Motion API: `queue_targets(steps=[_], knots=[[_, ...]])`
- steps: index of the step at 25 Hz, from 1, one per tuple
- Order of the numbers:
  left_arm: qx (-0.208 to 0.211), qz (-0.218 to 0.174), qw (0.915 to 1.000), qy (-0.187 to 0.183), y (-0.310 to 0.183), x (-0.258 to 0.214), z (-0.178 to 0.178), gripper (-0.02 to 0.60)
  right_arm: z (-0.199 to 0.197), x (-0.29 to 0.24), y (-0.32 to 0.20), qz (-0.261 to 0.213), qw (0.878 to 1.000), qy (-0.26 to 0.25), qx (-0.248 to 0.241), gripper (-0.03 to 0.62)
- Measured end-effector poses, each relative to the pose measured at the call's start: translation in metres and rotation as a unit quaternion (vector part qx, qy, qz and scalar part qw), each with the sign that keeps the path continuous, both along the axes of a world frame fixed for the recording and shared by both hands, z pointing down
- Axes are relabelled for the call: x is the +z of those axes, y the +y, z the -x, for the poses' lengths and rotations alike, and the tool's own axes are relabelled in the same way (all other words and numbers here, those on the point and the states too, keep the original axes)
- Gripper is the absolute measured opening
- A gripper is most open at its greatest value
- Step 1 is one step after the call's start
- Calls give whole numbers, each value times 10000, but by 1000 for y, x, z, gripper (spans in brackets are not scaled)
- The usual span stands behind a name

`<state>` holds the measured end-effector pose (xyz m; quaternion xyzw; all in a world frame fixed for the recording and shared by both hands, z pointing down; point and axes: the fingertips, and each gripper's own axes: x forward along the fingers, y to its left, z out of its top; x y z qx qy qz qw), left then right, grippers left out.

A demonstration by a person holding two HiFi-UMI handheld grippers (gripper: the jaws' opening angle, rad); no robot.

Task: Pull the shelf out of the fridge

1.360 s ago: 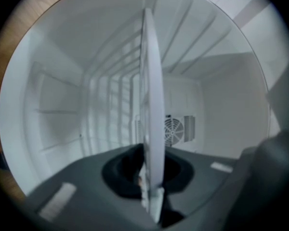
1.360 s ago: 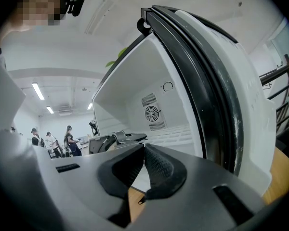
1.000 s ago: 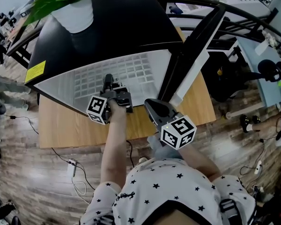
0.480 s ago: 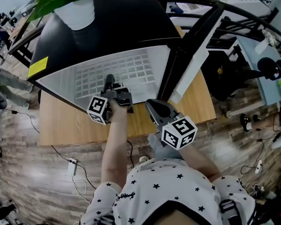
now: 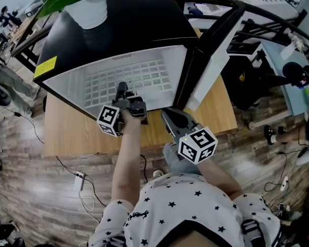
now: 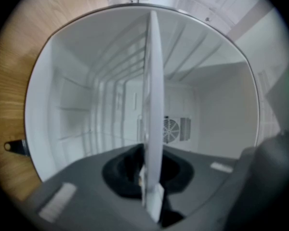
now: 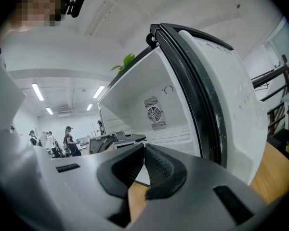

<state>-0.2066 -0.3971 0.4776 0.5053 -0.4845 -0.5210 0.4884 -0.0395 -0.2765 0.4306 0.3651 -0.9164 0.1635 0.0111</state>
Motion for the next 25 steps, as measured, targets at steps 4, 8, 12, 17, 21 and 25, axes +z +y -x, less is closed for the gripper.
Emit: queue_targets(steps=[4, 8, 12, 17, 21, 25], knots=[[-10, 27, 10000, 6, 6, -1, 0, 31, -2, -1, 4, -11, 10000, -26, 27, 21], [-15, 8, 10000, -3, 15, -1, -2, 31, -5, -2, 9, -19, 10000, -48, 74, 21], [-11, 15, 10000, -17, 25, 1, -4, 31, -8, -3, 14, -47, 9999, -76, 94, 21], [-10, -2, 10000, -6, 34, 1, -6, 31, -9, -4, 21, -76, 9999, -84, 92, 21], [-8, -11, 10000, 10, 41, 2, -7, 30, -9, -6, 25, -98, 9999, -88, 77, 21], [-16, 9, 10000, 29, 47, 2, -7, 31, -8, -7, 29, -109, 9999, -93, 62, 21]])
